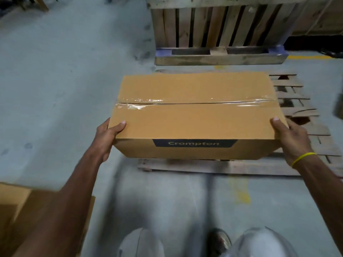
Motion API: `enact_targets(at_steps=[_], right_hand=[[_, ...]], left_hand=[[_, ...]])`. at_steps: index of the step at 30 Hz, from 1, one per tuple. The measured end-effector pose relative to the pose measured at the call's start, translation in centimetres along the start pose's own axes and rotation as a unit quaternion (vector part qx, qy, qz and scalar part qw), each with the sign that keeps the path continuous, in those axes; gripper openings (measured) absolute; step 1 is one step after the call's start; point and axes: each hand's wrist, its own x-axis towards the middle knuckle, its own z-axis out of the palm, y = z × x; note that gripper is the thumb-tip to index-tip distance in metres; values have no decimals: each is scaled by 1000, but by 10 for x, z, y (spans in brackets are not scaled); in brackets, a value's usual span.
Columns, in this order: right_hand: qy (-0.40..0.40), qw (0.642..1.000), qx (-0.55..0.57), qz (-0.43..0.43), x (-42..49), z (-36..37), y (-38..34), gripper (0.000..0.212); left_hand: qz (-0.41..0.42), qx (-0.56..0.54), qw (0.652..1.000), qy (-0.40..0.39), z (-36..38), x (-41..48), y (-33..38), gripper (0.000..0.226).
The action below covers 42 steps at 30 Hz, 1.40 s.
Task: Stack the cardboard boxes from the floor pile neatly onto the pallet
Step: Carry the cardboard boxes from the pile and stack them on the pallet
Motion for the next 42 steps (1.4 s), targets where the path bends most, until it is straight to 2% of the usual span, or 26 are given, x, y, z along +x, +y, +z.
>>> enact_targets(at_steps=[2,4,7,11,12,15,19,23,25,34,36,40,42], right_hand=[[-2,1000,4,-3,7,13,31,57],[-18,1000,10,-1,15,25,63,55],[-33,999,18,-8,26,40,106,68],[-48,998,30,-34,24,57,142,75],[-49,998,33,-35,24,60,150,72],[-29,998,44,-42,24,67,172,45],[-37,998,51,-25,20,78,173,42],[-39,997,70,-23,18,79,177,54],[-36,997,63,-23,21,78,179,45],[-35,998,50,-4,19,76,184,43],[-36,998,46,-1,15,74,185,48],[-43,998,45,7,13,72,187,83],[-44,998,52,9,14,71,189,84]], left_hand=[[3,2,1000,1,-1,14,-34,22],[7,6,1000,-3,0,26,-65,16],[15,8,1000,-10,1,45,-108,18],[22,2,1000,-14,-1,64,-147,22],[22,-1,1000,-12,-1,68,-153,24],[25,1,999,-25,1,72,-170,28],[25,-10,1000,-15,-6,74,-173,25],[24,-17,1000,-7,-1,80,-176,9],[27,-16,999,-12,0,81,-176,8],[24,-5,999,-26,-1,82,-169,10],[20,-3,999,-27,-1,81,-172,9],[17,-5,1000,-26,0,76,-176,8],[19,-3,999,-27,1,75,-177,8]])
